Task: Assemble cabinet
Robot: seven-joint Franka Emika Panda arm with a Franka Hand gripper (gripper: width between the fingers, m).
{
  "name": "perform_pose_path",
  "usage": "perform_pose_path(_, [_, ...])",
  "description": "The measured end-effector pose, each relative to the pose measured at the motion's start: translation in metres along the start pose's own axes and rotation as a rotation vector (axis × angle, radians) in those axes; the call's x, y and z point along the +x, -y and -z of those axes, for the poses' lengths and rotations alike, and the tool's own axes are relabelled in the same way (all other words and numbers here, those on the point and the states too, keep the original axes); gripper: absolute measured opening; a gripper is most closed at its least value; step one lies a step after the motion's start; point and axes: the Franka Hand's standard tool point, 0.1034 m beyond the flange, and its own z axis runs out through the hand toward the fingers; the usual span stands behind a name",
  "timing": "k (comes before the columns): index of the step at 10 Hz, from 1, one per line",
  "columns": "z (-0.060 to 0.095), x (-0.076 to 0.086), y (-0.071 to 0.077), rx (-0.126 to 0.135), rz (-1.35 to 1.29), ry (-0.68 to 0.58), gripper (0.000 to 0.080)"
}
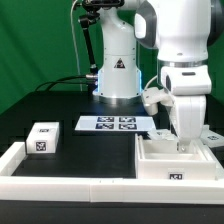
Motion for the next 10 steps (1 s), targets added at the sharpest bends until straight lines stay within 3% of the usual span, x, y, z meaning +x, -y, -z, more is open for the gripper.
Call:
perform_pose_path(3, [0.018, 0.011, 0.028, -0.015, 0.019, 0.006, 0.0798])
perform_pose_path(4, [0.019, 0.019, 0.037, -0.04, 0.026, -0.006, 0.0797])
perform_pose_path(6, [0.013, 0.042, 0.053, -0.066, 0.057, -0.033, 0.0797])
perform_pose_path(8, [-0.006, 0.053, 0.066, -0.028, 0.063, -0.037, 0.0797])
perform_pose_path(10, [-0.005, 0.051, 0.063, -0.031, 0.056, -0.037, 0.0797])
